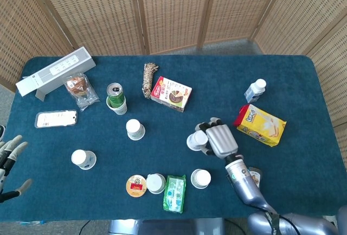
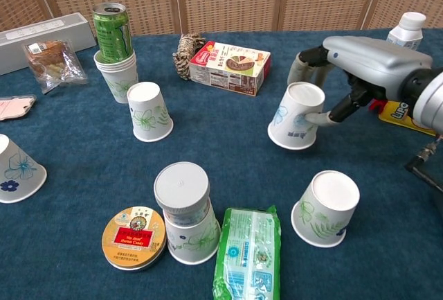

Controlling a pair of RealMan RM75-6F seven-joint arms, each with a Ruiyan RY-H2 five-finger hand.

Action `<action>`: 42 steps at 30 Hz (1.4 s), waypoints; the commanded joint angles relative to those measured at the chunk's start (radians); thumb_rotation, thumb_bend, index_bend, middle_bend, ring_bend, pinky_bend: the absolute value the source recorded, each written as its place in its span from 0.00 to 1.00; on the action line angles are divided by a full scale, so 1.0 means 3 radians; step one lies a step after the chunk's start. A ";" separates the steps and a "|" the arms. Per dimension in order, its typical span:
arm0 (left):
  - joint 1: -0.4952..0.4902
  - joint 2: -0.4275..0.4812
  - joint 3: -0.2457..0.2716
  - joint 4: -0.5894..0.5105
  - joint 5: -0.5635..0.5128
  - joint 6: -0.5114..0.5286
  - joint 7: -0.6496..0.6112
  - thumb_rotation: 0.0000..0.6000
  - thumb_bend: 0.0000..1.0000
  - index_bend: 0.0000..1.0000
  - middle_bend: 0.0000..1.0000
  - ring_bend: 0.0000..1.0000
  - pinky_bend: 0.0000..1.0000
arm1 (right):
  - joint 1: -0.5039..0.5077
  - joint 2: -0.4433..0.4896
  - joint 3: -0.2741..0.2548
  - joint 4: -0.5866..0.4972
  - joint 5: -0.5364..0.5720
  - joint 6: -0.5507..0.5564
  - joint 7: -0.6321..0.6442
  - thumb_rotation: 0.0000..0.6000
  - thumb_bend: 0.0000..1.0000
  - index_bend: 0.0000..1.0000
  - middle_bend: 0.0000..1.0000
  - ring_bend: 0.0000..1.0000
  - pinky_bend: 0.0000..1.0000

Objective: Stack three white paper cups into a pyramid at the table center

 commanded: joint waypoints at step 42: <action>-0.0052 -0.0020 -0.0015 0.0042 -0.0081 -0.0122 -0.0041 1.00 0.31 0.00 0.00 0.00 0.00 | 0.0506 -0.0754 -0.0039 0.0253 -0.0083 -0.0195 -0.0741 1.00 0.29 0.40 0.47 0.37 0.24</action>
